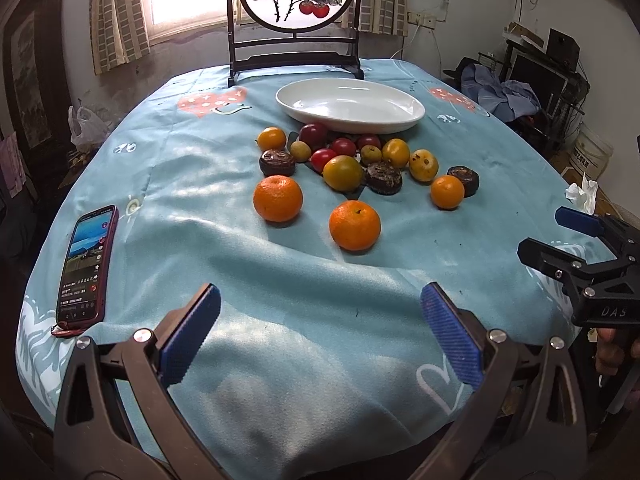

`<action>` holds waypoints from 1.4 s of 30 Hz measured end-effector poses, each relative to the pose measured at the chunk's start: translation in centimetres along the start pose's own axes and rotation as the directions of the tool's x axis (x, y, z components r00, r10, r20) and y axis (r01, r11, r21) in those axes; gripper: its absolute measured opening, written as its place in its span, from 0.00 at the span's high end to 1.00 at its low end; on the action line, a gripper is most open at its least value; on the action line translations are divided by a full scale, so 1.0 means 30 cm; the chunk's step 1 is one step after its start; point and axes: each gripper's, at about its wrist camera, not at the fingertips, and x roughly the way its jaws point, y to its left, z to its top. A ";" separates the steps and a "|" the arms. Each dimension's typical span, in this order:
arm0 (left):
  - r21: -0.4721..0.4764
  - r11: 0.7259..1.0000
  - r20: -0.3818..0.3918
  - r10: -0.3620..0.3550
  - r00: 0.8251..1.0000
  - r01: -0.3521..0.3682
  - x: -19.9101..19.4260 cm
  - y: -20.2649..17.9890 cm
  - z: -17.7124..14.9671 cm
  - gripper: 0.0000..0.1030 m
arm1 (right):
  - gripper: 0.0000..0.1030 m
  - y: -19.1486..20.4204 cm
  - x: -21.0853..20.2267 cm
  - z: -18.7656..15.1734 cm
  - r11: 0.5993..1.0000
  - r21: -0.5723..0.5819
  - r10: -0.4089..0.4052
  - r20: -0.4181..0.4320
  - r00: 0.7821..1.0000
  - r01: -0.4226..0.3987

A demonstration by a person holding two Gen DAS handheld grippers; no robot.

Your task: Organize fruits

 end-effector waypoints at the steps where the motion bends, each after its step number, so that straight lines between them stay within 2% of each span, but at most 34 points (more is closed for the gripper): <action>1: -0.003 1.000 0.000 -0.001 1.000 0.001 0.001 0.001 0.001 0.02 | 0.01 0.001 0.001 0.000 1.000 0.000 0.000 -0.002 1.000 0.000; 42: -0.007 1.000 -0.006 -0.009 1.000 0.008 0.023 -0.001 -0.010 0.02 | 0.01 -0.012 0.024 -0.016 1.000 0.016 0.000 -0.018 1.000 0.000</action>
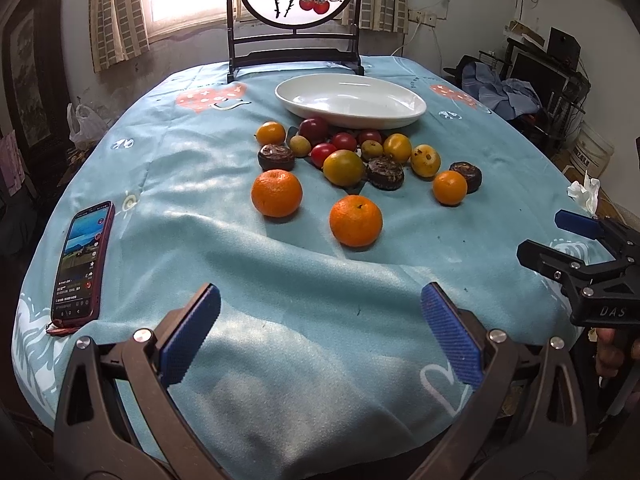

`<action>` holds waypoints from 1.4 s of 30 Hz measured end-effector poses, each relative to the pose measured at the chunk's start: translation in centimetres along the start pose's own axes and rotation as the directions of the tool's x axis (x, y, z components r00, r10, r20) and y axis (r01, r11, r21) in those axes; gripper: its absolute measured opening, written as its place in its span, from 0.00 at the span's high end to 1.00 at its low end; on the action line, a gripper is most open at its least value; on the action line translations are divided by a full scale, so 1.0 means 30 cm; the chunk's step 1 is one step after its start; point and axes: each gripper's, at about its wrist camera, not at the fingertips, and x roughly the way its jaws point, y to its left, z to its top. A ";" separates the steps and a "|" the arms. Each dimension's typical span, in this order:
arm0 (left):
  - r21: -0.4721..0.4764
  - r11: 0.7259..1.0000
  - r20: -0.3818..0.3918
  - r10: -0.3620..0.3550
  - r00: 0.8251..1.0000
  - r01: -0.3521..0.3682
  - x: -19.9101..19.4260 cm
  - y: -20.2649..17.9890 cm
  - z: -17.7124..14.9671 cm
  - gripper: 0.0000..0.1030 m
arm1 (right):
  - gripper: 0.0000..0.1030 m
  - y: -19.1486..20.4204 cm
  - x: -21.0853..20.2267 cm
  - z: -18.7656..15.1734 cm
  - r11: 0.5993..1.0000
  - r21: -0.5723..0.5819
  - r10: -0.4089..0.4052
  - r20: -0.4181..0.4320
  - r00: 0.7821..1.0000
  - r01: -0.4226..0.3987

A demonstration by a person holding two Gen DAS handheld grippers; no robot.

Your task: Organize fruits

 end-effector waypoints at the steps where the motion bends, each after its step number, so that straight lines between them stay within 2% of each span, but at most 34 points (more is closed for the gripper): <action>1: 0.000 1.000 -0.001 -0.002 1.000 0.002 0.004 0.001 -0.002 0.02 | 0.01 0.000 0.004 -0.001 1.000 0.000 0.001 -0.002 1.000 -0.001; 6: -0.012 1.000 -0.024 -0.024 0.999 0.024 0.044 0.016 -0.013 0.02 | 0.01 -0.013 0.038 -0.017 0.999 0.017 0.040 -0.017 0.999 -0.039; 14: -0.030 0.998 0.015 -0.058 0.998 0.059 0.063 0.054 0.006 0.02 | 0.01 -0.018 0.099 0.042 0.995 0.025 0.094 -0.011 0.996 -0.094; 22: -0.014 0.999 -0.003 -0.053 0.999 0.053 0.119 0.074 0.021 0.02 | 0.02 0.007 0.200 0.142 0.997 -0.012 0.076 -0.038 0.996 -0.077; 25: -0.019 0.998 -0.001 -0.059 0.998 0.059 0.132 0.087 0.028 0.02 | 0.12 0.010 0.241 0.163 0.997 -0.028 0.069 -0.059 0.996 -0.070; 27: -0.018 0.998 0.001 -0.065 0.998 0.065 0.138 0.093 0.029 0.02 | 0.24 0.003 0.268 0.173 0.998 -0.020 0.065 -0.076 0.995 -0.067; 31: -0.021 0.998 -0.007 -0.067 0.998 0.067 0.158 0.105 0.037 0.02 | 0.32 0.013 0.307 0.179 0.997 -0.032 0.072 -0.104 0.992 -0.076; 37: -0.025 0.996 -0.008 -0.091 0.996 0.090 0.180 0.112 0.056 0.02 | 0.51 0.005 0.361 0.193 0.997 -0.018 0.071 -0.126 0.989 -0.074; 38: -0.021 0.995 -0.005 -0.097 0.995 0.097 0.180 0.107 0.060 0.03 | 0.60 -0.001 0.358 0.197 0.997 -0.009 0.074 -0.121 0.990 -0.076; 40: -0.008 0.993 -0.008 -0.115 0.993 0.115 0.185 0.091 0.074 0.10 | 0.61 -0.012 0.349 0.201 0.997 0.004 0.082 -0.106 0.991 -0.082; 42: 0.011 0.989 -0.016 -0.145 0.989 0.146 0.197 0.070 0.091 0.25 | 0.61 -0.020 0.333 0.196 0.996 0.012 0.092 -0.091 0.992 -0.092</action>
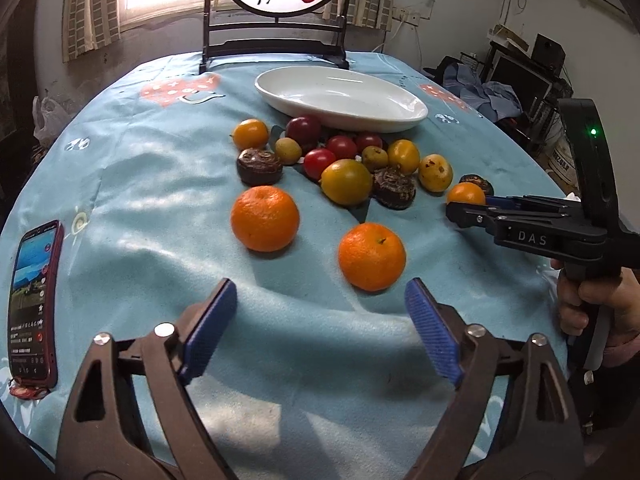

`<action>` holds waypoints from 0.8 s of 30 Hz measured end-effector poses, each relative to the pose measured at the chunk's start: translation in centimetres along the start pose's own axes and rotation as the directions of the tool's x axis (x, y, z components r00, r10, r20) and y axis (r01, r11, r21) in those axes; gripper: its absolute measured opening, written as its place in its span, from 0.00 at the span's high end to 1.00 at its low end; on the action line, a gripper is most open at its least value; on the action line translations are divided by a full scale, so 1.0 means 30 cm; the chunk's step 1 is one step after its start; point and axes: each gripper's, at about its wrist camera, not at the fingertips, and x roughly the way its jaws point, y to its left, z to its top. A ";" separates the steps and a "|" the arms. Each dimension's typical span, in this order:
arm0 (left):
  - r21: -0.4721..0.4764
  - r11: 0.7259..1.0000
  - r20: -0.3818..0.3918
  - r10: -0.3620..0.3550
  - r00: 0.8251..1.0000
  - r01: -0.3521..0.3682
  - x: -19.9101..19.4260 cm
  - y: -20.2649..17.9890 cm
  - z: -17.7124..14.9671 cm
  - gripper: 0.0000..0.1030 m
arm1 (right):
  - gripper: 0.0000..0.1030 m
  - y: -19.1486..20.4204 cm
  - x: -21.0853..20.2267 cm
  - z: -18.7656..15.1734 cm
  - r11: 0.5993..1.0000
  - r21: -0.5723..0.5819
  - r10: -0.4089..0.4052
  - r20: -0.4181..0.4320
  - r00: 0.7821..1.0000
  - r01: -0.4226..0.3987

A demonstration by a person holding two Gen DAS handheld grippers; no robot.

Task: Organize fruits
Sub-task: 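Grasp a mandarin orange with the right tool while the left tool grasps another orange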

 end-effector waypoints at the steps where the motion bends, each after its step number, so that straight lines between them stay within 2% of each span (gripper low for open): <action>1: 0.011 1.000 -0.008 -0.014 1.000 0.014 0.012 -0.012 0.010 0.29 | 0.61 -0.001 -0.010 -0.005 1.000 0.004 0.004 0.007 1.000 -0.004; 3: 0.030 0.999 -0.020 -0.038 0.999 0.038 0.035 -0.035 0.029 0.35 | 0.61 -0.005 -0.034 -0.017 1.000 0.017 0.020 0.022 1.000 -0.021; 7: 0.074 0.996 -0.050 -0.052 0.997 0.056 0.091 -0.082 0.054 0.35 | 0.61 -0.011 -0.086 -0.045 0.999 0.028 0.033 0.041 0.999 -0.034; 9: 0.083 0.996 -0.078 -0.034 0.996 0.041 0.123 -0.097 0.059 0.47 | 0.61 -0.013 -0.106 -0.059 0.999 0.031 0.040 0.048 0.998 -0.041; 12: 0.083 0.996 -0.106 -0.011 0.994 0.020 0.150 -0.102 0.058 0.56 | 0.61 -0.017 -0.130 -0.073 0.998 0.035 0.049 0.061 0.997 -0.051; 17: 0.081 0.997 -0.104 -0.009 0.995 0.018 0.148 -0.104 0.058 0.57 | 0.61 -0.021 -0.149 -0.082 0.997 0.038 0.060 0.075 0.995 -0.063; 20: 0.066 0.997 -0.097 -0.036 0.995 0.043 0.128 -0.094 0.073 0.58 | 0.61 -0.021 -0.156 -0.070 0.996 0.034 0.074 0.080 0.994 -0.077; 24: 0.050 0.995 -0.042 -0.084 0.996 0.086 0.079 -0.073 0.162 0.58 | 0.61 -0.025 -0.165 -0.003 0.995 0.026 0.089 0.112 0.990 -0.092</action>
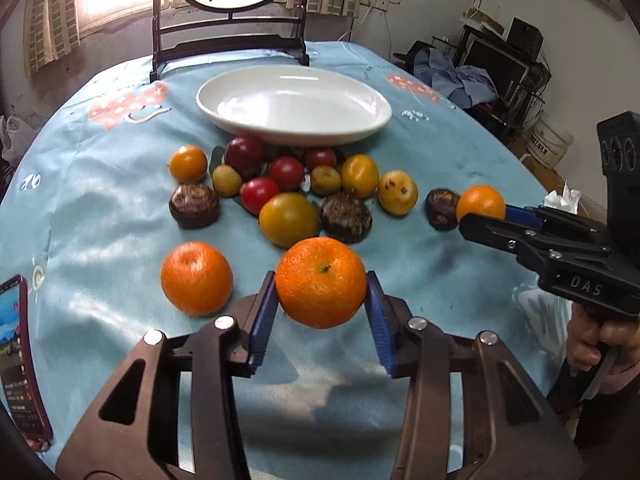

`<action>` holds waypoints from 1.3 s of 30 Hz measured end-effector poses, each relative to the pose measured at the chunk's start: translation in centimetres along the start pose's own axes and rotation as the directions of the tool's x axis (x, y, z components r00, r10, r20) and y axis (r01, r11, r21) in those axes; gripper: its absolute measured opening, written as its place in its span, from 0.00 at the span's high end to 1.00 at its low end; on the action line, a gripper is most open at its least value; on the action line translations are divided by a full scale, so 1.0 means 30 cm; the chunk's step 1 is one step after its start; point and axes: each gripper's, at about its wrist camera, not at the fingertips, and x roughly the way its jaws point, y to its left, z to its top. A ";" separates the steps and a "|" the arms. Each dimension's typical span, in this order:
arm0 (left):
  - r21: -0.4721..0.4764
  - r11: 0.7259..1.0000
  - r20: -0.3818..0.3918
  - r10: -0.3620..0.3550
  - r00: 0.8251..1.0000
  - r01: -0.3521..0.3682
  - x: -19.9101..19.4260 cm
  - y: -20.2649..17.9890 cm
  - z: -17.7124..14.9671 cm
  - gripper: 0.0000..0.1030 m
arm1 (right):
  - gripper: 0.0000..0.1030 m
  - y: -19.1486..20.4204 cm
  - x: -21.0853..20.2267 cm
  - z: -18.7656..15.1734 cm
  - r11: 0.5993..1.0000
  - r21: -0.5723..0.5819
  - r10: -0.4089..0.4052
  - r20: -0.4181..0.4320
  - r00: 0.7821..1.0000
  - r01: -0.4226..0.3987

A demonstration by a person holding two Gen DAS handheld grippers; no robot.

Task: Organize fruits
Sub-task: 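Carry both oranges over the white plate and open both tools to release, then grasp a dark brown round fruit with the right tool while the left tool grasps an orange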

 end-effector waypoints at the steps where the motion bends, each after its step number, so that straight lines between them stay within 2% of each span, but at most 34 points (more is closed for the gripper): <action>1: 0.000 1.000 0.013 -0.002 1.000 0.002 -0.006 0.005 0.032 0.58 | 0.61 -0.002 0.006 0.027 1.000 -0.001 0.001 0.011 1.000 -0.001; 4: -0.006 1.000 0.055 0.009 0.998 -0.008 0.001 0.030 0.157 0.57 | 0.61 -0.017 0.046 0.128 1.000 0.012 0.024 0.041 0.999 -0.024; 7: -0.015 1.000 0.064 0.022 0.998 -0.021 0.065 0.065 0.300 0.57 | 0.61 -0.042 0.130 0.251 0.999 0.030 0.016 0.044 0.999 -0.017; 11: -0.041 0.998 0.009 0.045 0.999 -0.045 0.207 0.116 0.443 0.57 | 0.61 -0.075 0.286 0.381 0.999 0.034 -0.017 -0.013 1.000 0.017; 15: -0.055 0.996 -0.067 0.069 0.995 -0.073 0.338 0.158 0.515 0.57 | 0.61 -0.105 0.422 0.429 0.998 0.042 -0.040 -0.092 0.995 0.044; 20: -0.041 0.994 -0.129 0.097 0.987 -0.103 0.429 0.178 0.532 0.55 | 0.61 -0.103 0.496 0.455 0.999 0.012 -0.041 -0.139 0.989 0.043; 22: -0.044 0.990 -0.121 0.131 0.984 -0.137 0.419 0.183 0.536 0.43 | 0.55 -0.101 0.497 0.459 0.998 0.001 -0.067 -0.146 0.987 0.068; 24: -0.049 0.988 -0.066 0.140 0.988 -0.143 0.348 0.184 0.539 0.23 | 0.52 -0.107 0.450 0.467 0.996 0.008 -0.083 -0.130 0.988 0.085; 25: -0.054 0.991 -0.033 0.124 0.992 -0.126 0.299 0.178 0.540 0.21 | 0.51 -0.106 0.407 0.471 0.997 0.016 -0.076 -0.101 0.992 0.078; 27: -0.057 0.993 0.030 0.103 0.994 -0.102 0.186 0.159 0.530 0.13 | 0.37 -0.096 0.290 0.474 0.997 0.022 -0.071 -0.008 0.997 0.071; 29: -0.050 0.993 0.087 0.108 0.990 -0.104 0.079 0.137 0.501 0.05 | 0.37 -0.080 0.168 0.455 0.997 0.007 -0.073 0.089 0.993 0.072; 31: -0.042 0.993 0.144 0.119 0.982 -0.115 -0.022 0.114 0.441 0.02 | 0.37 -0.073 0.071 0.411 0.997 0.000 -0.077 0.146 0.986 0.078; 33: -0.033 0.994 0.174 0.110 0.979 -0.106 -0.092 0.100 0.358 0.02 | 0.37 -0.082 0.010 0.341 0.997 0.019 -0.078 0.147 0.986 0.076; 35: -0.034 0.993 0.172 0.116 0.978 -0.111 -0.124 0.093 0.265 0.02 | 0.37 -0.097 -0.019 0.254 0.997 0.037 -0.075 0.129 0.989 0.071; 39: -0.055 0.992 0.109 0.117 0.987 -0.112 -0.117 0.102 0.072 0.02 | 0.37 -0.093 0.010 0.108 0.996 0.007 -0.087 0.041 0.995 0.086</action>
